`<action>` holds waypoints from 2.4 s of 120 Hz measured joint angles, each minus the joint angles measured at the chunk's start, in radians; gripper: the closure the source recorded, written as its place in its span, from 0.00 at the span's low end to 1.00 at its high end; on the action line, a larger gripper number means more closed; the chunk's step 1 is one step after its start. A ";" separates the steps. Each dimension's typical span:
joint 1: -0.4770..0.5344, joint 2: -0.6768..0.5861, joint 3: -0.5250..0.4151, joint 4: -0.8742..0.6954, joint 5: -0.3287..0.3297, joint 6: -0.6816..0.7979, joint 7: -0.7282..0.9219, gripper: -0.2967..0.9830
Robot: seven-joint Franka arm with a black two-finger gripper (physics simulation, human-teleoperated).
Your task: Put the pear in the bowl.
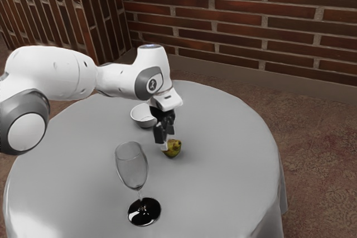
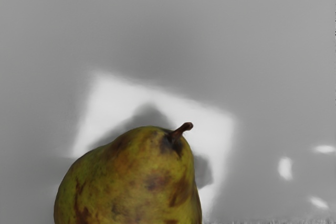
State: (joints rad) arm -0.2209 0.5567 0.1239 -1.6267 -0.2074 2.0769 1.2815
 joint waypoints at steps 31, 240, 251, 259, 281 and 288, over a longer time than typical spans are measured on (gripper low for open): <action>0.001 0.020 0.003 -0.012 0.002 0.024 0.101 0.23; 0.047 0.099 0.207 0.248 -0.064 0.083 0.244 0.59; 0.068 0.157 0.205 0.337 -0.075 0.060 0.244 0.60; 0.083 0.209 0.201 0.419 -0.083 0.042 0.244 0.62; 0.106 0.253 0.200 0.469 -0.101 0.013 0.245 0.62; 0.106 0.254 0.200 0.470 -0.105 0.005 0.245 0.53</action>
State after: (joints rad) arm -0.1145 0.8104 0.3238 -1.1566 -0.3120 2.0823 1.5267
